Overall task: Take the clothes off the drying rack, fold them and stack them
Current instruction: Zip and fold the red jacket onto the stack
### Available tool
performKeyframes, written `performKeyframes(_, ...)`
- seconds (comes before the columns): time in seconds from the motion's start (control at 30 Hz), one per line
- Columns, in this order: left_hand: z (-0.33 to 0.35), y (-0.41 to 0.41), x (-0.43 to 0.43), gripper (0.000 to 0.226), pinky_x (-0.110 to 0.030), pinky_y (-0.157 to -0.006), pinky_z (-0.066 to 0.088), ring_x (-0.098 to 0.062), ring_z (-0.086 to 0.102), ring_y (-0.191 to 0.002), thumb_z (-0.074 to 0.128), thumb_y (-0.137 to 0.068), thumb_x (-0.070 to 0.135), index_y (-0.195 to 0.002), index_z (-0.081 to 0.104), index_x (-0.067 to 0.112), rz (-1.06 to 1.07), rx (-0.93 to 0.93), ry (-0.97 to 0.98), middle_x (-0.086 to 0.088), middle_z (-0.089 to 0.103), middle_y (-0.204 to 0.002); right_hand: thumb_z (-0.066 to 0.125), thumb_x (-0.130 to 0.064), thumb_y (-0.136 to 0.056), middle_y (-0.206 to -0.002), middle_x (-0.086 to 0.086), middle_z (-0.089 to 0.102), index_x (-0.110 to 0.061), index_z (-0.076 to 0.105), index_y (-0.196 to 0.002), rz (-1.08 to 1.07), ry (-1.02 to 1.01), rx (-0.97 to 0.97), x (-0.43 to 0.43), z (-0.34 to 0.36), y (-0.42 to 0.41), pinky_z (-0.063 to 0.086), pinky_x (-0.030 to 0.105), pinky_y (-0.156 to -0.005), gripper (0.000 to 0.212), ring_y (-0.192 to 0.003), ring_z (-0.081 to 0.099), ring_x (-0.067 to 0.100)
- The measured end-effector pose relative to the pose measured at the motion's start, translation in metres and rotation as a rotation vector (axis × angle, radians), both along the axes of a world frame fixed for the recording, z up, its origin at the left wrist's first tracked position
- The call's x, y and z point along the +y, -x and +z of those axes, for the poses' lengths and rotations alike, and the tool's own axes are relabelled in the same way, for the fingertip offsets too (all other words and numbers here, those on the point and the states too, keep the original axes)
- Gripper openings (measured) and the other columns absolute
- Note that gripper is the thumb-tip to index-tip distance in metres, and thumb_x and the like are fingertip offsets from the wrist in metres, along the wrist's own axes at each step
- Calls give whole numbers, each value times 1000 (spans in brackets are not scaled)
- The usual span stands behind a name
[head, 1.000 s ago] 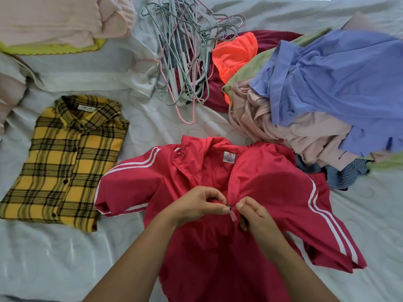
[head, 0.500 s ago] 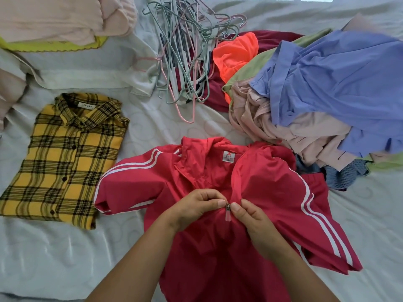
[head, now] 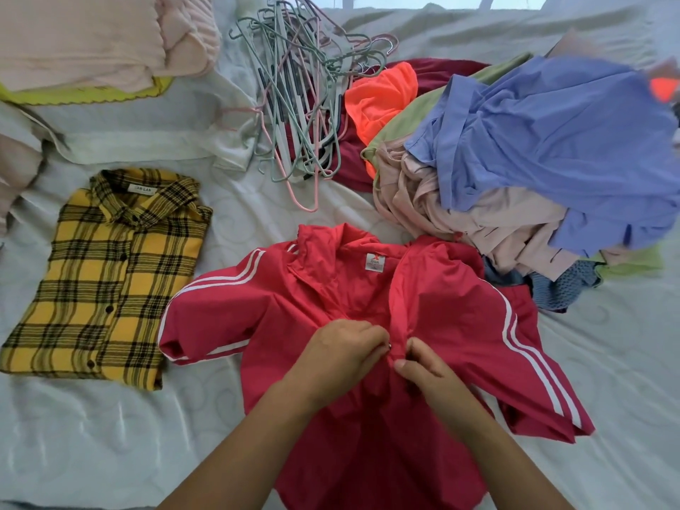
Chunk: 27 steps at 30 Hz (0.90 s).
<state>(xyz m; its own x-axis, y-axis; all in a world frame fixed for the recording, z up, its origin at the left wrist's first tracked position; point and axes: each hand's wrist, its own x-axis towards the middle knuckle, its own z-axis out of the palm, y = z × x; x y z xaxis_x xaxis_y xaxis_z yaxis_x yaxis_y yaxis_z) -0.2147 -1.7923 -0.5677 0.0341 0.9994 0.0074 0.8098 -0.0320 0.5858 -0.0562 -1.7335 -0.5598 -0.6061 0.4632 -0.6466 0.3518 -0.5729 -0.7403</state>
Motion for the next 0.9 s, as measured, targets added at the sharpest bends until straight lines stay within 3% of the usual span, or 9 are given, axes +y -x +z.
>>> performKeyframes(0.17, 2, -11, -1, 19, -26, -68, 42, -10, 54, -76, 44, -84, 38, -85, 57, 24, 216, -346, 145, 7, 59, -79, 69, -46, -77, -72, -3, 54, -6, 58, -84, 20, -325, -164, -22, -10, 7, 41, 28, -64, 42, -66, 44, 0)
performKeyframes(0.27, -2, -21, -5, 36, -15, -75, 28, -4, 46, -80, 40, -78, 44, -82, 63, 17, 413, -306, 128, 12, 52, -79, 68, -23, -84, -53, -12, 44, -14, 50, -63, 60, -340, -207, -24, -11, 9, 30, 23, -52, 29, -53, 35, 1)
performKeyframes(0.4, -4, -34, -4, 38, -22, -77, 35, -5, 47, -80, 41, -73, 46, -79, 65, 16, 585, -392, 165, 19, 51, -76, 66, -13, -85, -44, -17, 39, -22, 43, -57, 178, -267, -178, -17, 2, 2, 24, 16, -48, 38, -46, 32, -1)
performKeyframes(0.5, -10, -7, 6, 27, -28, -77, 41, -11, 54, -78, 53, -74, 31, -79, 66, 7, 811, -463, 101, -2, 64, -80, 68, -14, -84, -47, -18, 37, -18, 40, -54, 320, -241, -158, -29, 11, -13, 26, 14, -50, 41, -49, 32, -4)
performKeyframes(0.57, -11, 18, 15, 26, -25, -76, 41, -18, 58, -79, 53, -73, 25, -79, 67, 4, 864, -441, 117, -10, 66, -83, 70, -17, -82, -53, -18, 43, -16, 49, -60, 293, -246, -148, -39, 14, -20, 32, 15, -55, 31, -55, 37, -5)
performKeyframes(0.67, -5, 35, 40, 23, -29, -77, 40, -23, 57, -78, 54, -72, 23, -76, 67, 4, 764, -351, 131, -11, 67, -81, 74, -32, -76, -56, -20, 45, -35, 46, -58, 320, -407, -193, -43, 14, -17, 29, 14, -55, 33, -56, 38, -1)
performKeyframes(0.77, 3, 58, 67, 15, -36, -77, 42, -30, 58, -80, 60, -78, 16, -76, 67, 3, 760, -244, 36, -14, 66, -81, 51, -64, -60, -66, -21, 49, -39, 44, -63, 466, -502, -237, -45, 12, -15, 29, 15, -58, 26, -61, 43, -2)
performKeyframes(0.83, 6, 81, 82, 11, -34, -79, 41, -32, 59, -85, 63, -82, 9, -83, 68, -1, 830, -204, -3, -18, 65, -87, 48, -65, -60, -62, -11, 44, -26, 39, -63, 544, -519, -277, -46, 8, -21, 30, 17, -61, 40, -63, 43, -2)
performKeyframes(0.9, 9, 89, 88, 10, -33, -81, 42, -30, 58, -88, 62, -83, 6, -87, 67, -2, 808, -177, 4, -17, 63, -91, 63, -52, -72, -62, -7, 39, -21, 31, -60, 536, -499, -314, -47, 3, -23, 32, 22, -63, 46, -62, 41, 4)
